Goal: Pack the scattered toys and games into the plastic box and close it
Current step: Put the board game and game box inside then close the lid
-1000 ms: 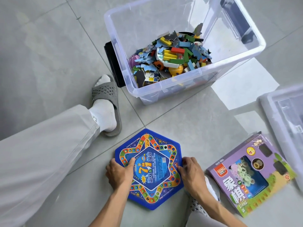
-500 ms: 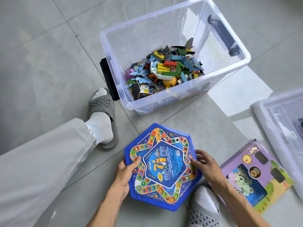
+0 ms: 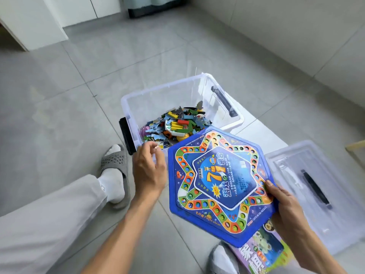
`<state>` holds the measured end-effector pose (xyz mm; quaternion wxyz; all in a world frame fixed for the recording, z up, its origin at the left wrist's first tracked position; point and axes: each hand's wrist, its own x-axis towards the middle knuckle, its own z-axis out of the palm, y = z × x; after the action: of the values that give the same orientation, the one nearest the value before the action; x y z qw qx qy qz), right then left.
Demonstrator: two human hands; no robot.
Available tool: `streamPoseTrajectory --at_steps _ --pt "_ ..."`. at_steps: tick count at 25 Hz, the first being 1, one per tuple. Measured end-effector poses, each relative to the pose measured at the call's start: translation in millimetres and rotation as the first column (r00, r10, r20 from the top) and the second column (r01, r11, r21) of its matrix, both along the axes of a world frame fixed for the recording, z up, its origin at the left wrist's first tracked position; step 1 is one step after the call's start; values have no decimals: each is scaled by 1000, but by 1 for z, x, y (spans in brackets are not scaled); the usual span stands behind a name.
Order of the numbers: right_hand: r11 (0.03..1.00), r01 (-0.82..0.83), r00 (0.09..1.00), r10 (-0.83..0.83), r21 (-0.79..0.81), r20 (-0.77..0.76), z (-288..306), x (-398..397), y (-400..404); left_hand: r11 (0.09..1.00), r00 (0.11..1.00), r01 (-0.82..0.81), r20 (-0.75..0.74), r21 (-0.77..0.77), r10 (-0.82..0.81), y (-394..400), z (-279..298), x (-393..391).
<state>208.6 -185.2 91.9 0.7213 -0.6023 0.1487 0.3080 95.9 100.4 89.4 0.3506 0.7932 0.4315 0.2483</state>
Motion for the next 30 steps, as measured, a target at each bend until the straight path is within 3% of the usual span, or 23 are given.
streamPoseTrajectory --at_steps 1,2,4,7,10,13,15,17,20,24,26,27,28,30 --pt "1000 24 1000 -24 9 13 14 10 0 972 979 182 -122 148 -165 11 -5 16" --pt "999 43 999 -43 5 27 25 21 2 925 911 345 -295 159 -288 19 -17 29" --pt "998 68 996 -67 -17 59 41 46 11 887 783 454 -511 81 -355 25 -43 40" --pt "998 26 994 -20 -60 107 52 82 40 904 860 402 -397 143 -320 21 -58 25" --pt "983 -86 988 105 -161 110 45 114 96 852 886 439 -294 283 -359 30 -71 -5" --pt "914 -258 957 287 -312 51 14 137 151 909 933 358 -127 215 -337 38 -68 -27" --pt "850 -360 928 369 -384 -52 -20 138 169 887 913 401 -181 231 -365 34 -71 -32" --pt "839 -401 915 381 -369 -129 -49 137 179 821 853 492 -348 291 -389 29 -73 -27" --pt "802 -453 889 440 -389 -127 -73 147 187 725 777 600 -463 337 -427 25 -81 -14" --pt "487 -520 736 672 -701 -80 -90 163 192 648 758 647 -422 402 -496 26 -89 -6" --pt "354 -419 668 744 -836 -19 -95 161 193 625 726 684 -428 376 -538 21 -88 6" --pt "339 -291 645 760 -895 79 -94 156 191 613 704 707 -430 352 -565 16 -87 13" --pt "390 -142 629 745 -910 221 -86 148 187 609 690 721 -427 330 -585 10 -85 19" --pt "636 86 585 591 -767 556 -61 118 166 626 690 718 -429 305 -583 1 -83 30"
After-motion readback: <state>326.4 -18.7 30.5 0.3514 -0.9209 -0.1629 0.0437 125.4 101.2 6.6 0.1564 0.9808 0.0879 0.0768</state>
